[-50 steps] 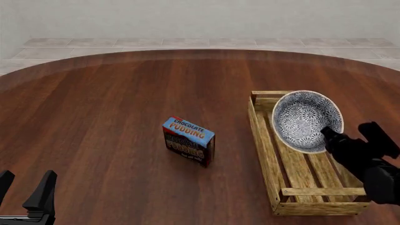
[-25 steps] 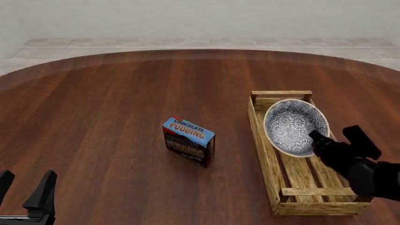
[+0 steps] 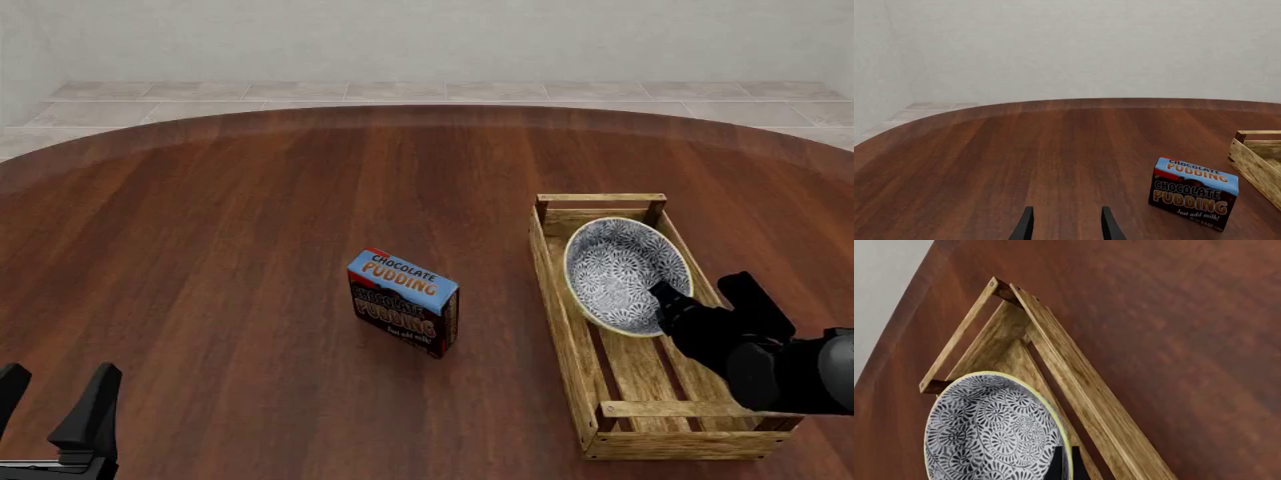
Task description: Pick up the bowl on the left and put it in the tray.
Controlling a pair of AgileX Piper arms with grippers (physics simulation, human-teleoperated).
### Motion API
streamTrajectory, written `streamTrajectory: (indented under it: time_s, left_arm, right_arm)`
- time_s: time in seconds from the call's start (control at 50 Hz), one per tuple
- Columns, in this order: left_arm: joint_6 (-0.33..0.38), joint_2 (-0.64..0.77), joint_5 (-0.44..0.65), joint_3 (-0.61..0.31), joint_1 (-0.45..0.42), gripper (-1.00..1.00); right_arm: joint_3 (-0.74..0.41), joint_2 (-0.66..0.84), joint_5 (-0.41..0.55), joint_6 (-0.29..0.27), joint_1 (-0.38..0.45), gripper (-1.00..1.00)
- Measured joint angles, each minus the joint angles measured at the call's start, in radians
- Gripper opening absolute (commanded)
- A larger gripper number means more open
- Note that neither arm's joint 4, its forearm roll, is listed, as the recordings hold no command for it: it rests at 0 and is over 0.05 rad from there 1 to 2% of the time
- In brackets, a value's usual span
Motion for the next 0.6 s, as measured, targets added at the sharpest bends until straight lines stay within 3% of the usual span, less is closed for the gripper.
streamTrajectory:
  time_s: [0.2,0.22,0.6]
  left_arm:
    - [0.0,0.0,0.0,0.0,0.0,1.0]
    - [0.0,0.0,0.0,0.0,0.0,1.0]
    - [0.0,0.0,0.0,0.0,0.0,1.0]
  right_arm:
    - [-0.003,0.013,-0.015,0.001,-0.003,-1.0]
    - [-0.002,0.012,-0.021,0.003,0.0,1.0]
    - [0.048,-0.064,-0.079,0.009,0.044,1.0]
